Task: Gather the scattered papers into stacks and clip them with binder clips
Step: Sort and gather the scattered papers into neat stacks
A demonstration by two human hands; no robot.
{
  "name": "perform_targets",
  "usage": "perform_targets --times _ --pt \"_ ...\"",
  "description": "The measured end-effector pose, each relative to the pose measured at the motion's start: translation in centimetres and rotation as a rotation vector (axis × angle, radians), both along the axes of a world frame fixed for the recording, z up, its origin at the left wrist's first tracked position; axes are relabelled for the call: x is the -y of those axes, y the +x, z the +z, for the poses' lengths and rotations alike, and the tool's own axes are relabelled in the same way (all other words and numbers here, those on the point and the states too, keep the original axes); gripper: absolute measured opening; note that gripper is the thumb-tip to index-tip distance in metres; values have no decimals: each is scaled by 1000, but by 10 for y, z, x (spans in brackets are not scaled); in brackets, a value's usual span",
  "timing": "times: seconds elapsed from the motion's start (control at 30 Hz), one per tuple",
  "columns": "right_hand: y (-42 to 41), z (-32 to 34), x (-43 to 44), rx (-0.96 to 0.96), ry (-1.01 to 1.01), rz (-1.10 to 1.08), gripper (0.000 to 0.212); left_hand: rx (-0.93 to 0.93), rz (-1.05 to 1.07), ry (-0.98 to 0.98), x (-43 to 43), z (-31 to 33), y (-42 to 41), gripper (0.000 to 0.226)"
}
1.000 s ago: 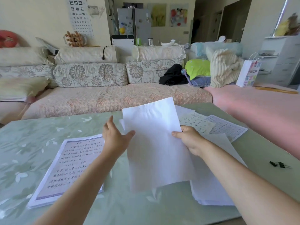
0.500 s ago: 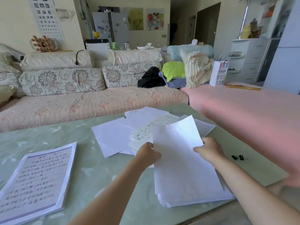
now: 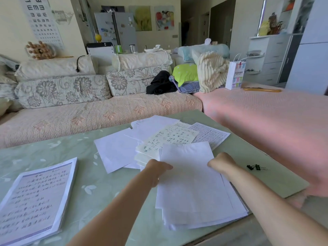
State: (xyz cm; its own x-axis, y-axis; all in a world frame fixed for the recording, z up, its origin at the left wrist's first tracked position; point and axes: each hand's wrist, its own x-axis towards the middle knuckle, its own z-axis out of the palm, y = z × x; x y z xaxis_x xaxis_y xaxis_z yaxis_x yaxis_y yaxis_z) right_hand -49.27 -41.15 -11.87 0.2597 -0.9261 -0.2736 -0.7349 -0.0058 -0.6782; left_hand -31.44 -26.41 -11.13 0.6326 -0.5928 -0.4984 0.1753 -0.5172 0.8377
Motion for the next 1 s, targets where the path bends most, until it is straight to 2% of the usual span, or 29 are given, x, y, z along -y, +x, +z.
perform_targets --times 0.13,0.27,0.4,0.43,0.47,0.6,0.7,0.83,1.0 --pt "-5 -5 1 75 50 -18 18 -144 -62 -4 -4 2 6 28" --pt "-3 -6 0 98 106 -8 18 -50 -85 -36 -3 1 5 28" --pt "2 3 -8 -77 -8 62 18 -71 -62 -108 -8 0 3 28" --pt "3 5 -11 -69 -21 63 15 -69 -54 -138 -11 -1 3 27" --pt "5 5 -13 -23 -12 70 14 -54 -48 -182 -14 0 4 26" --pt "15 9 -24 356 130 60 24 25 -17 -420 -36 13 19 28" --pt "22 19 -36 426 226 87 32 72 50 -510 -53 21 38 30" --pt "43 30 -51 479 107 197 18 95 119 -594 -73 31 48 32" --pt "77 58 -80 675 -34 340 34 152 172 -735 -103 59 63 43"
